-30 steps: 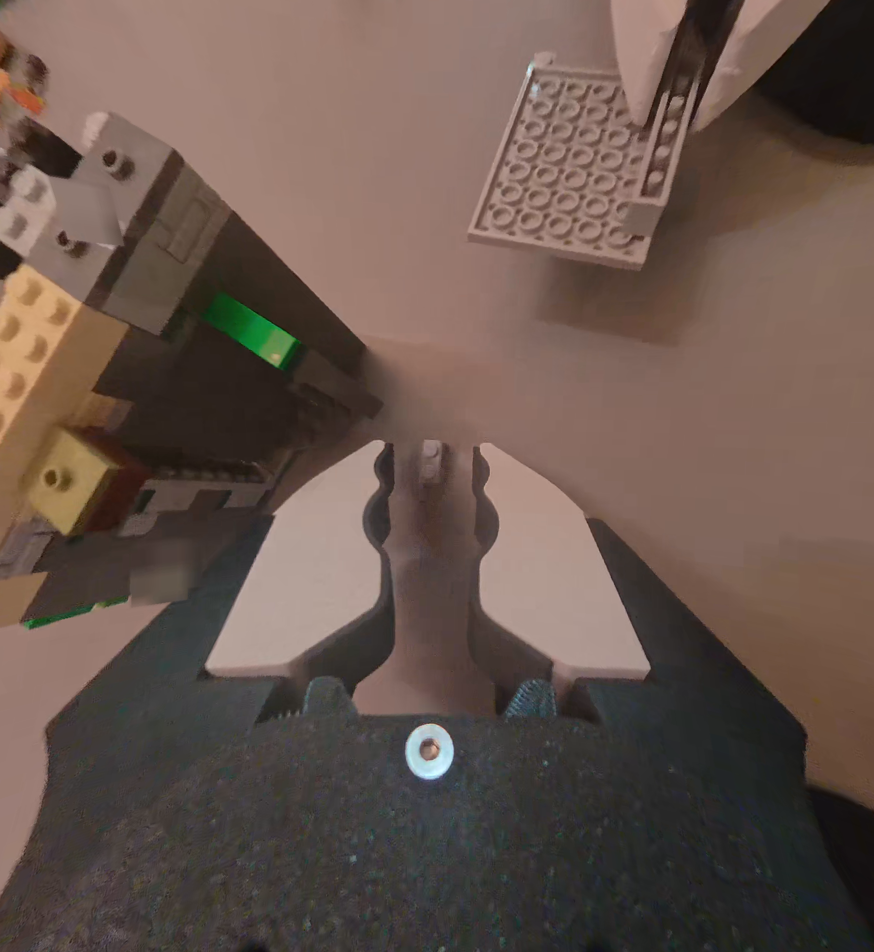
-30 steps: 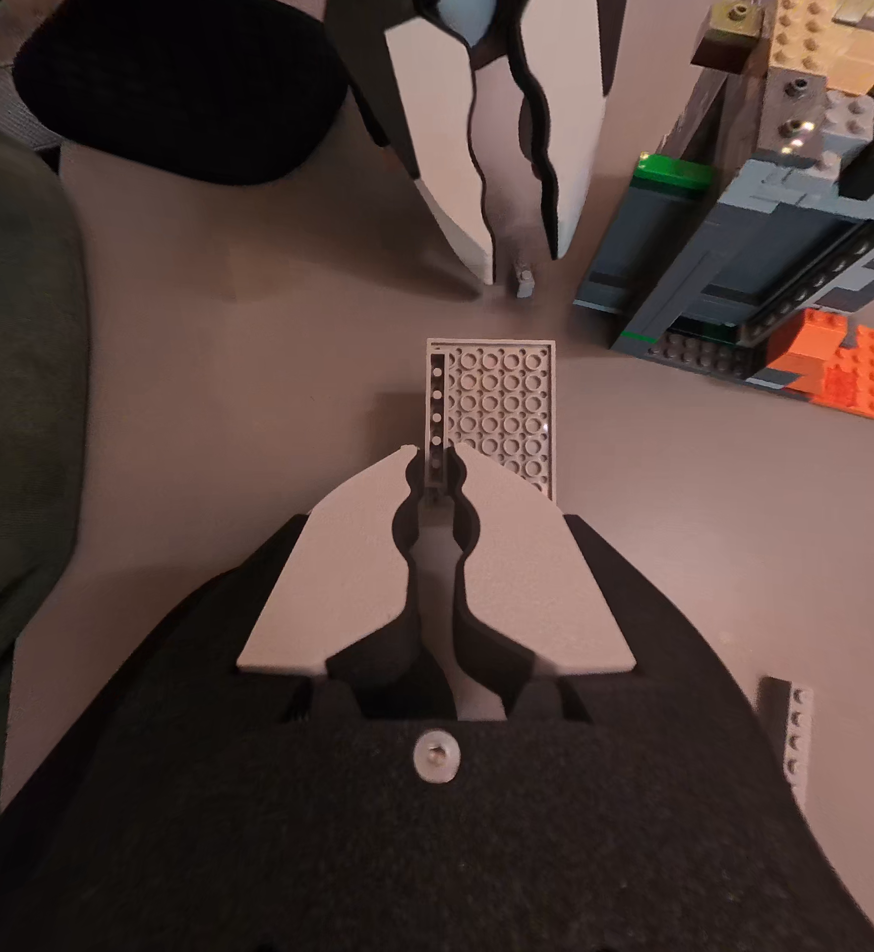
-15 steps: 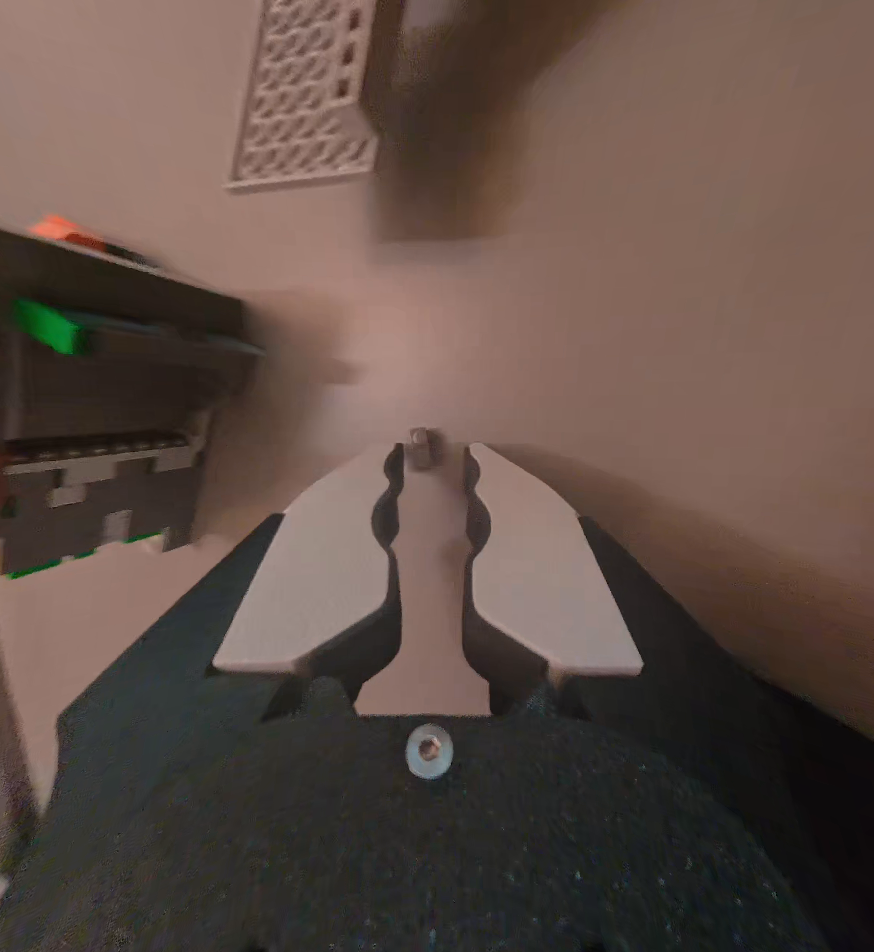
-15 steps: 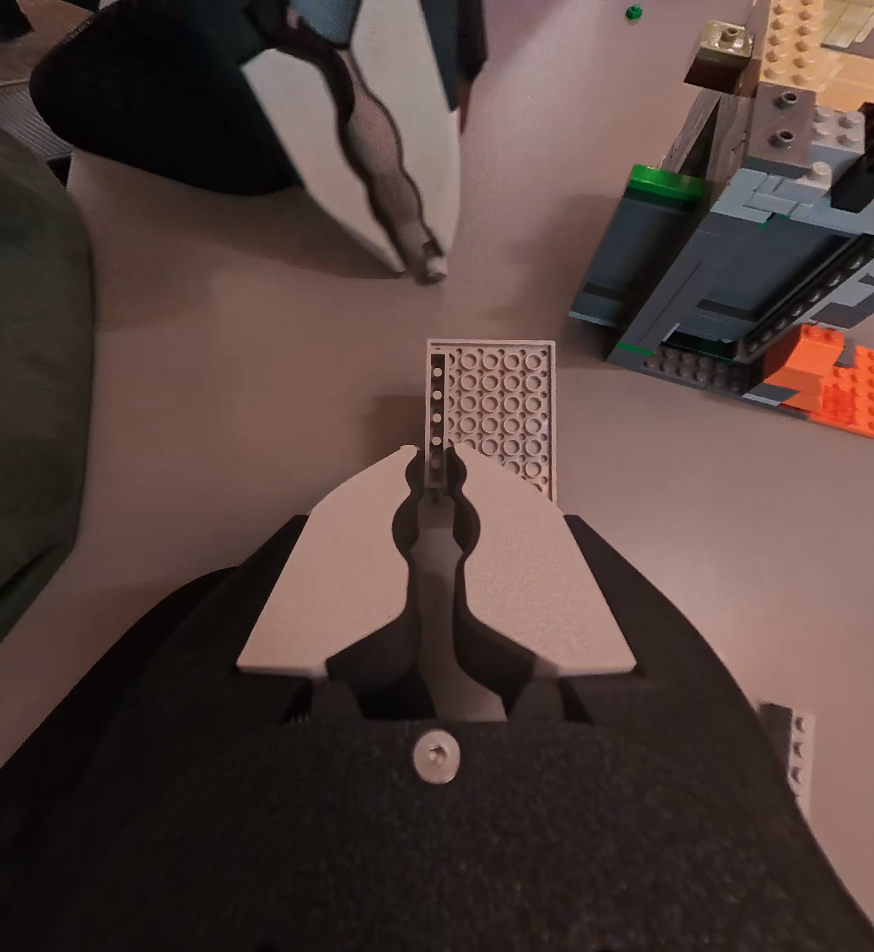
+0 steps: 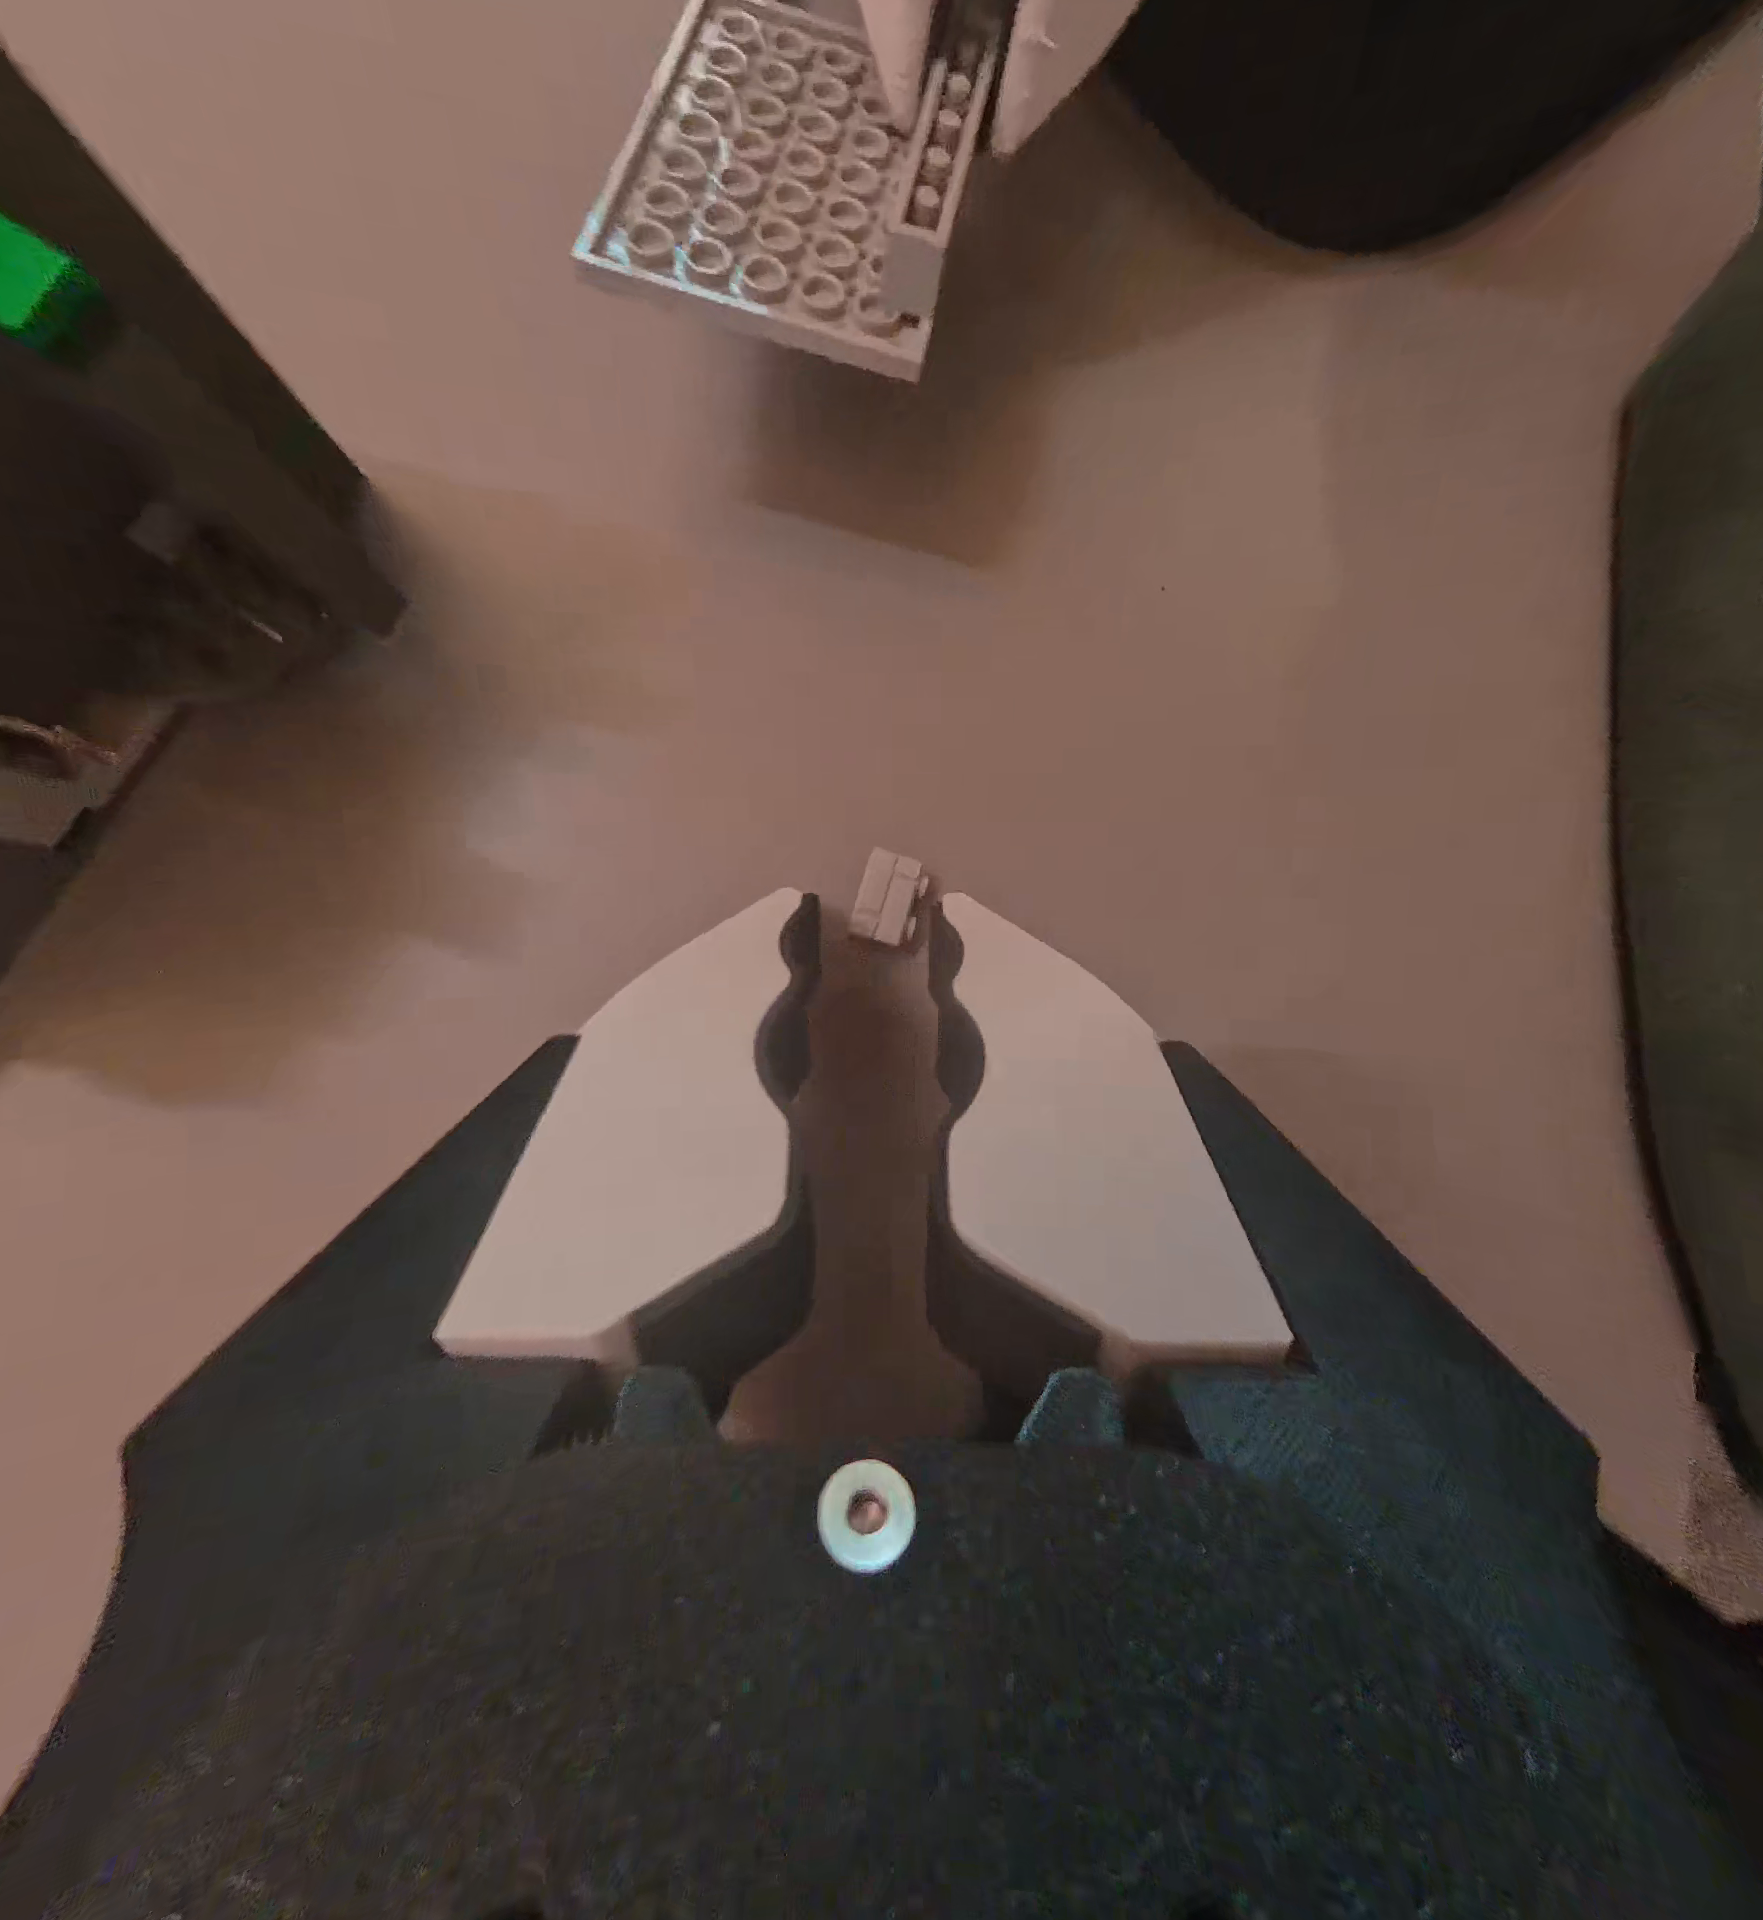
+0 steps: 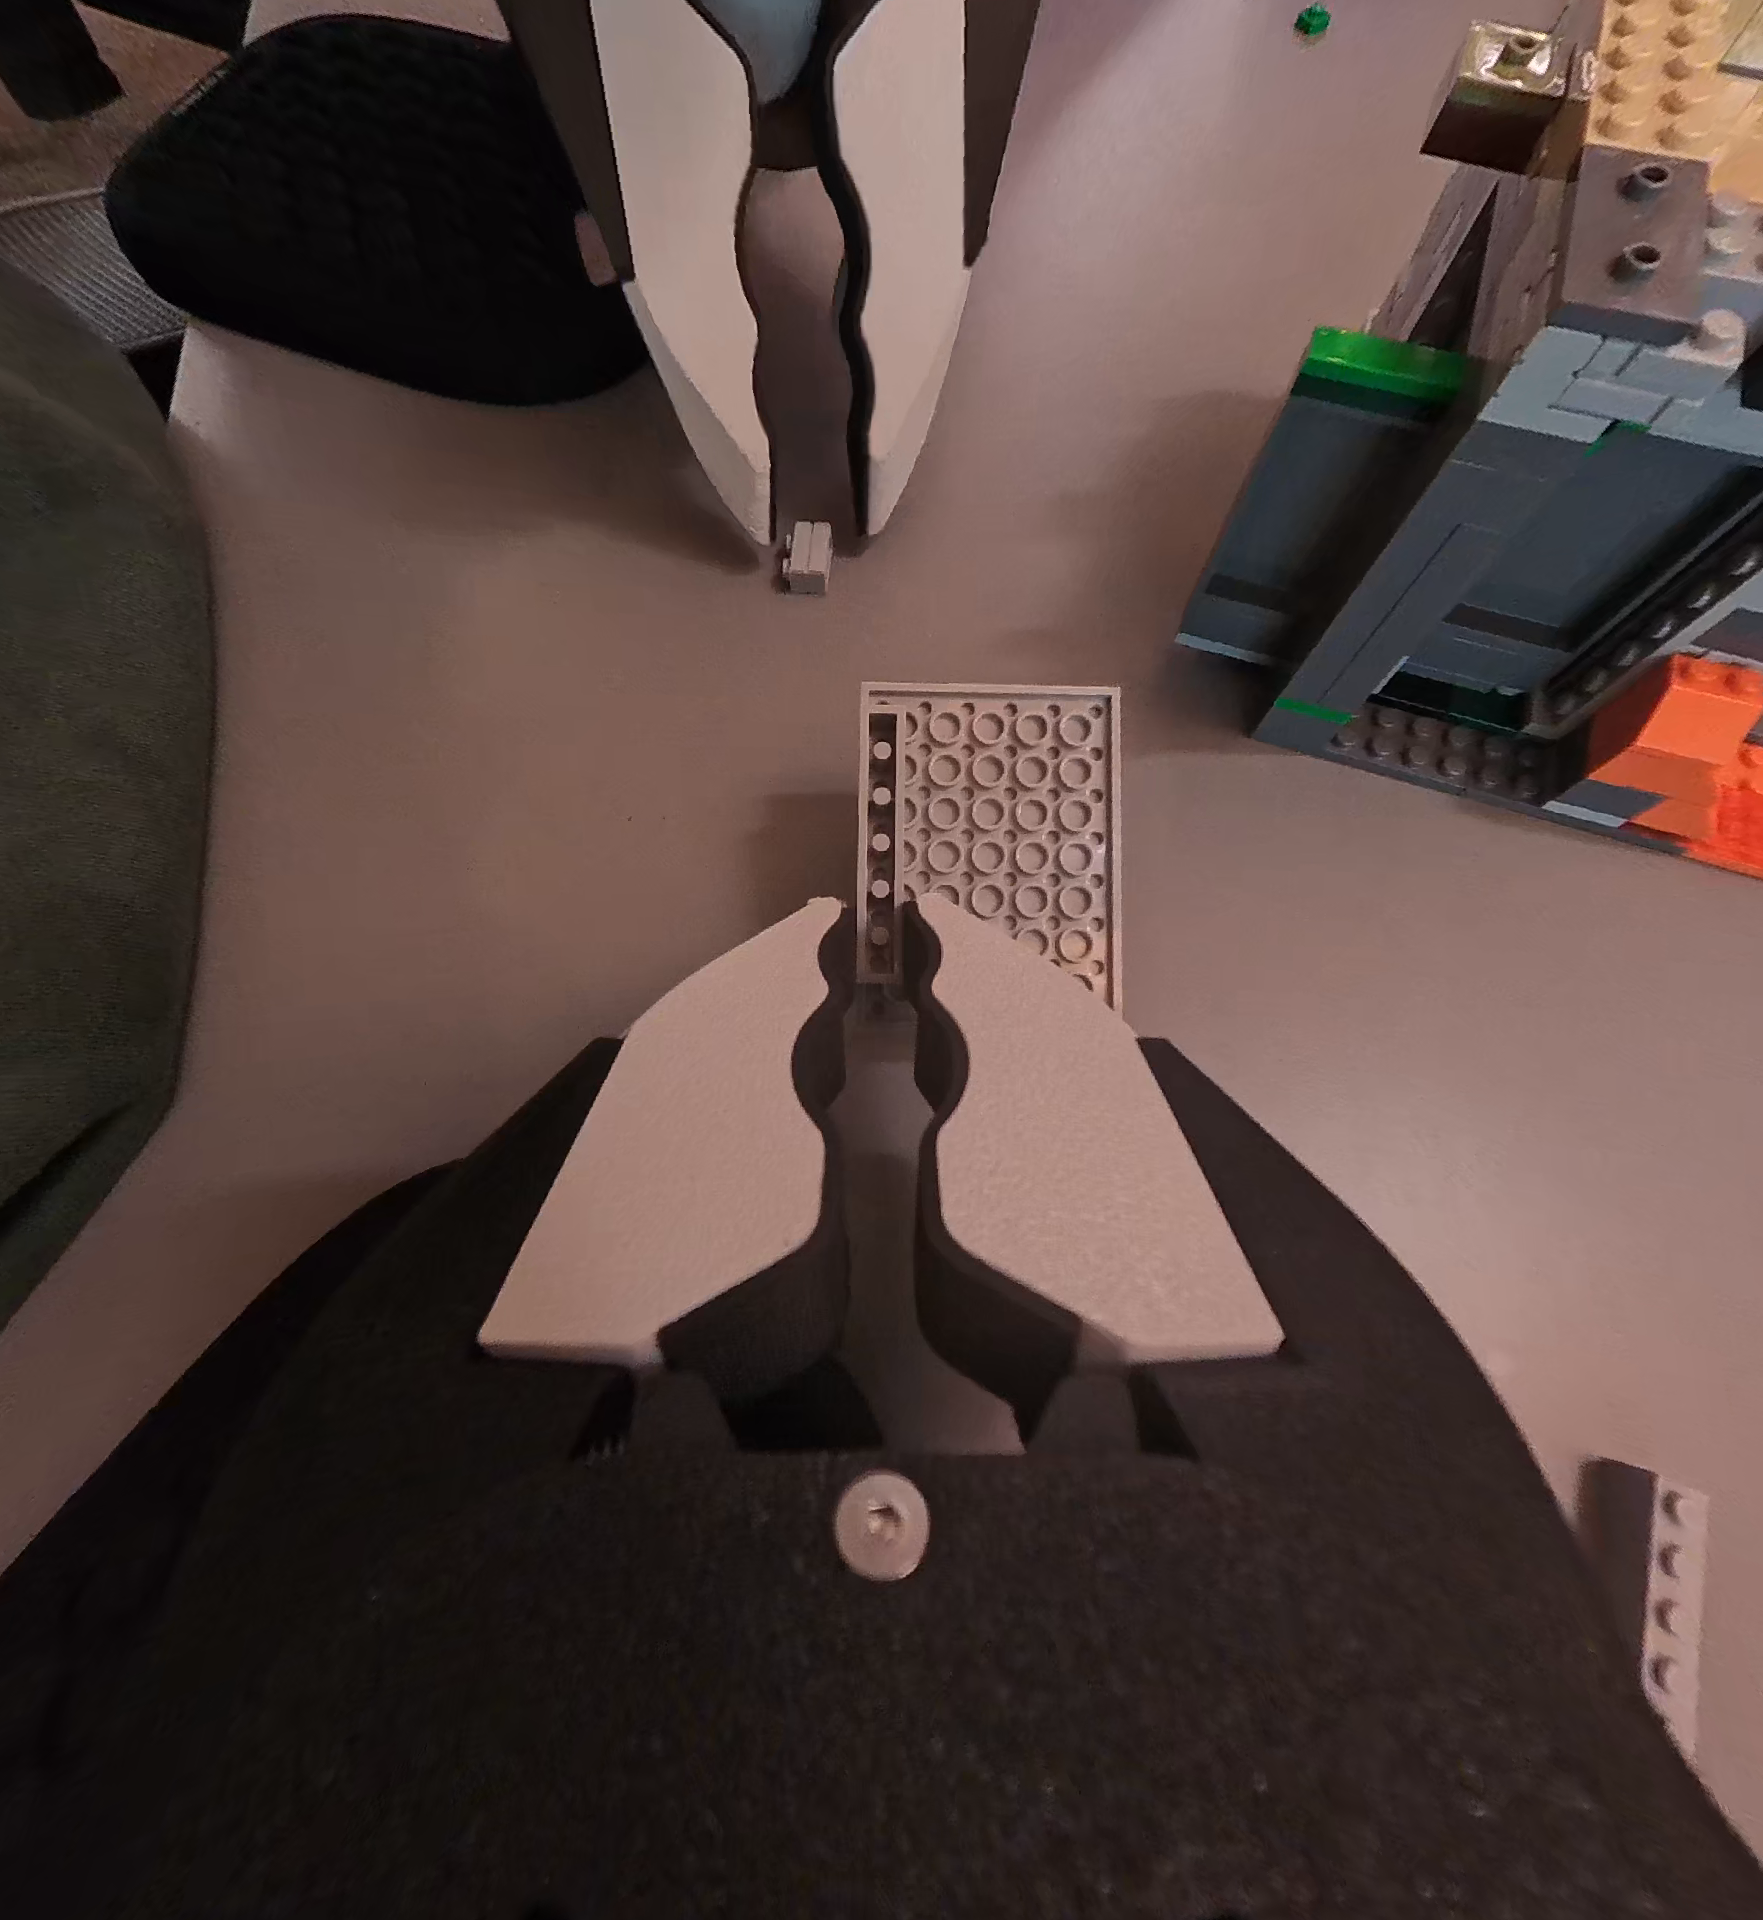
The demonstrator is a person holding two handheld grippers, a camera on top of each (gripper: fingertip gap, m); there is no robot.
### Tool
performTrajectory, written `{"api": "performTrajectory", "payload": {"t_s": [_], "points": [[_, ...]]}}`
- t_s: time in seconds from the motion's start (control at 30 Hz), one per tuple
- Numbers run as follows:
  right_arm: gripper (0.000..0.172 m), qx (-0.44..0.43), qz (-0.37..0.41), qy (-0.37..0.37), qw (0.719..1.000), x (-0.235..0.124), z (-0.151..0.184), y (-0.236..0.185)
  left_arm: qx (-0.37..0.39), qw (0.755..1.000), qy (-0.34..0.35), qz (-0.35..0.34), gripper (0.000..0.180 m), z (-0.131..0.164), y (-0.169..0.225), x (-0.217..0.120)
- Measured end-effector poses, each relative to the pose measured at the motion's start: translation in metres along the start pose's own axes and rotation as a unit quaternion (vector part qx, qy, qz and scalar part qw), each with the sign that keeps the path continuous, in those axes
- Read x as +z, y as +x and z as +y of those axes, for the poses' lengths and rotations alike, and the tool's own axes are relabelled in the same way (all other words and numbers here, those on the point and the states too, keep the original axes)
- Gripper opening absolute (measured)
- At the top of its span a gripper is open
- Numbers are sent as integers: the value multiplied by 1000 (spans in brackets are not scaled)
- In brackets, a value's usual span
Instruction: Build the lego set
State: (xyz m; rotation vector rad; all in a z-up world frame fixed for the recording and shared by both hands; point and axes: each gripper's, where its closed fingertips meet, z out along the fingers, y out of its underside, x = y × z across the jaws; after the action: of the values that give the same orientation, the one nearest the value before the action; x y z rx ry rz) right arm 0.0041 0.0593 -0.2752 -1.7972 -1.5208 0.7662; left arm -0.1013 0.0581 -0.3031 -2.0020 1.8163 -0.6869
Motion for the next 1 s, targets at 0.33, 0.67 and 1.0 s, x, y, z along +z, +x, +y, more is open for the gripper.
{"api": "performTrajectory", "payload": {"t_s": [0.33,0.67,1.0], "points": [[8,1,2,1,1000,1,3,0,186,979,10,-79,12,-15,-4,4],[8,-6,5,-7,1000,2,4,-2,183,982,-10,-40,30,-2,0,3],[8,-6,4,-3,1000,2,4,-2,-137,989,0,-59,32,-21,-5,-7]]}}
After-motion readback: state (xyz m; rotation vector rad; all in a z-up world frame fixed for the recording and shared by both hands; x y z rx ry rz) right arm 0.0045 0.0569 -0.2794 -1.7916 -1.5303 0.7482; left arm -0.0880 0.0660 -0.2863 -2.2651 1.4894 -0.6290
